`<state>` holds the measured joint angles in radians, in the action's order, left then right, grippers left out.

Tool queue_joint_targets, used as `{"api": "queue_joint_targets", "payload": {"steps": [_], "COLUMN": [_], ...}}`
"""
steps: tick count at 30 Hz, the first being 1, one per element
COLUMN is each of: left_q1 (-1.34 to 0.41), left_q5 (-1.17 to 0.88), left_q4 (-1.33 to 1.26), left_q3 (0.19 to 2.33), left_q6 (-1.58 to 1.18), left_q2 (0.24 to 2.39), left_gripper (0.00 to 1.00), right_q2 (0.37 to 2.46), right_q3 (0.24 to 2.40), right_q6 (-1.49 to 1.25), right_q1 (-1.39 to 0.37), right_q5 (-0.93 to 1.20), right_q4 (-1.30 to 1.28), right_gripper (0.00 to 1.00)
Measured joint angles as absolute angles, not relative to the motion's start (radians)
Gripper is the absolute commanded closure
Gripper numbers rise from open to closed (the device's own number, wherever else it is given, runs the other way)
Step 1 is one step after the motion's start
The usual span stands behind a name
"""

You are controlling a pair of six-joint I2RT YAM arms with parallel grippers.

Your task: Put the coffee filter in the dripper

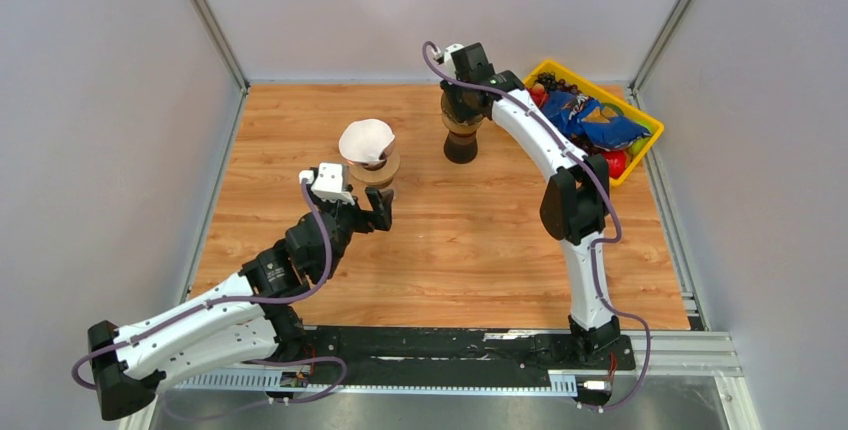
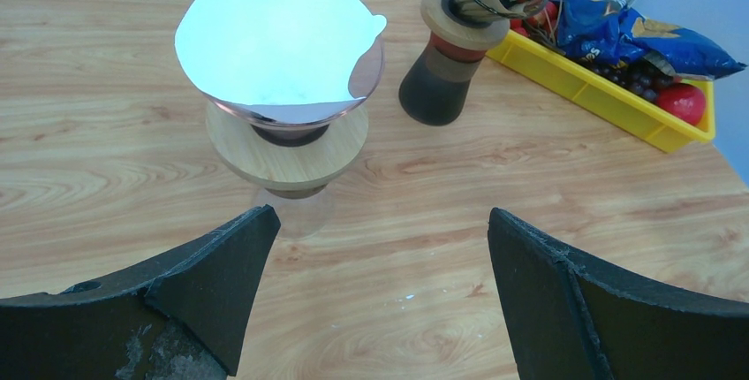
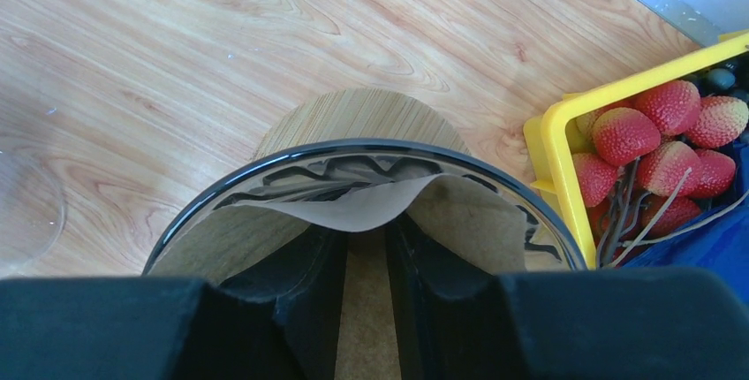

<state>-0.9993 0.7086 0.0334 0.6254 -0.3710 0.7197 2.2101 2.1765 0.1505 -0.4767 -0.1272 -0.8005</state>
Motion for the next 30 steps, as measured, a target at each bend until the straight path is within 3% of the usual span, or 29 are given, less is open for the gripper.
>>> {"api": "queue_joint_targets", "payload": {"steps": [19,30], "left_q1": [-0.999,-0.999], "left_q5": [0.709,0.709], "left_q4": [0.035,0.041], "left_q3": [0.625,0.625], "left_q6": [-0.369,-0.369], "left_q2": [0.726,0.701], "left_gripper": [0.00,0.00], "right_q2": [2.238,2.236], "right_q3": [2.241,2.253], "right_q6": [0.160,0.135], "right_q1": [-0.474,-0.474], "right_q5": [-0.124,-0.171], "right_q4": [-0.844,-0.846], "right_gripper": [0.68,0.59]}}
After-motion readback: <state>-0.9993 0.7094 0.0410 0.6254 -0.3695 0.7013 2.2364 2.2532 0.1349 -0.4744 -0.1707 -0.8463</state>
